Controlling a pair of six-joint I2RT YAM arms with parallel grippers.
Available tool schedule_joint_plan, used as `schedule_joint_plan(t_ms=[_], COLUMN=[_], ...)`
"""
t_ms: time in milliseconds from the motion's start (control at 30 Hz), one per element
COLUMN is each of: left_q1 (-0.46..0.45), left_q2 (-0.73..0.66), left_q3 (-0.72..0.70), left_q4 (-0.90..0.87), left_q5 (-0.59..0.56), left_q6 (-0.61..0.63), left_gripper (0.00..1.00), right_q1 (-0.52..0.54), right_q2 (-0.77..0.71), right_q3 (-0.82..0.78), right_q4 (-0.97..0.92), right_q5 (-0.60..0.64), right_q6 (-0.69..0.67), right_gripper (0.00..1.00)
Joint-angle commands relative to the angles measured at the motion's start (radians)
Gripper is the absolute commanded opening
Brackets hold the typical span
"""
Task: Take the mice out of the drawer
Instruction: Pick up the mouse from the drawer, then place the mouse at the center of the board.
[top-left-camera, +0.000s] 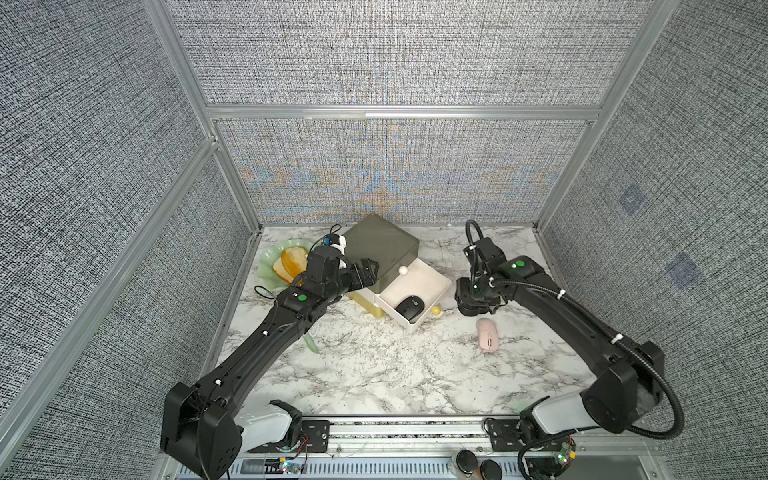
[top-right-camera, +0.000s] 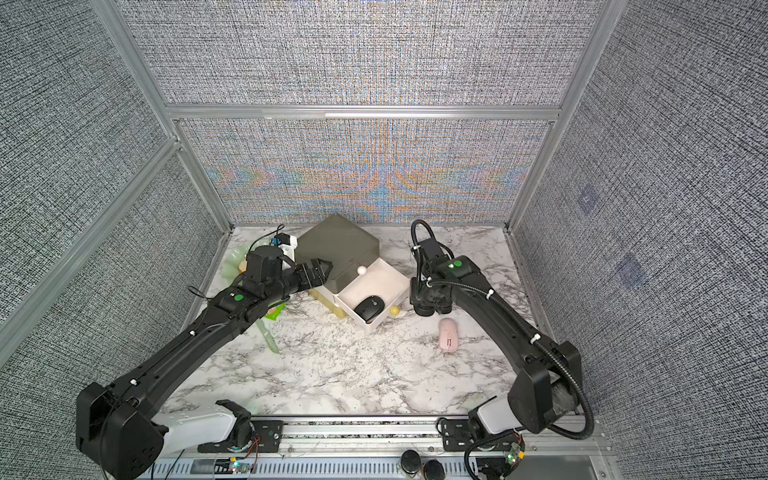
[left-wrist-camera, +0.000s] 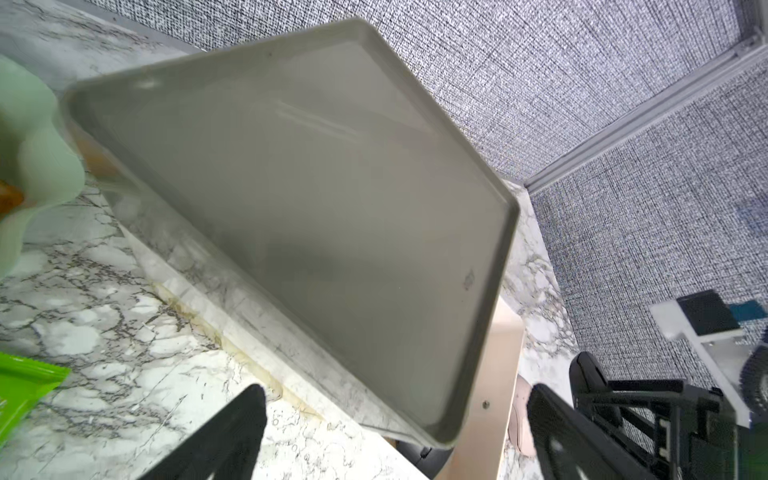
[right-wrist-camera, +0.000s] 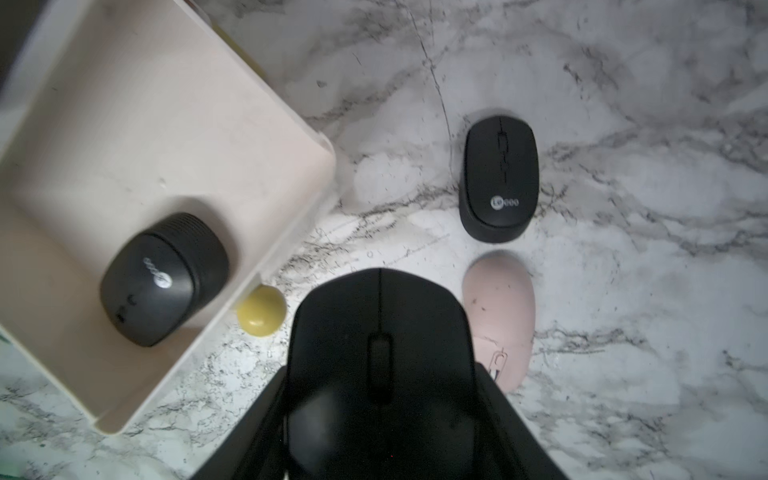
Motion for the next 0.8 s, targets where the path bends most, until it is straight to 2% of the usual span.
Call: schedule_joint_plan(t_ms=[0,133,333,567,767], left_q1=[-0.01,-0.017,-0.03,-0.032,-0.032], left_q2=[-0.024,-0.046,-0.053,-0.059,-0.058], left_q3=[-0.014,-0.045,-0.075,-0.085,-0.083], left_q4=[-0.02,0.009,0.038,0.048,0.046], left_q5=[0.028,0.038,0.033,0.025,0.014], left_q6=[0.014,-0.001,-0.023,-0.036,-0.034], left_gripper=[0.99,0.99,0.99,0.99,0.99], right_q1=[0.005,0.029,0.071,0.1,0.101], right_q2=[-0.038,-0.053,0.004,0.098,0.153], right_q3=[-0.091,-0.211,-0.311,-0.325,-0.317], right_q4=[0.036,0.127,0.251,0.326,0.3], right_q5=[0.006,-0.017,-0.026,-0.007,0.051], right_q6=[0.067,0.1,0.134,0.146,0.144], right_gripper=[0.52,0.52,0.51,0.51,0.51])
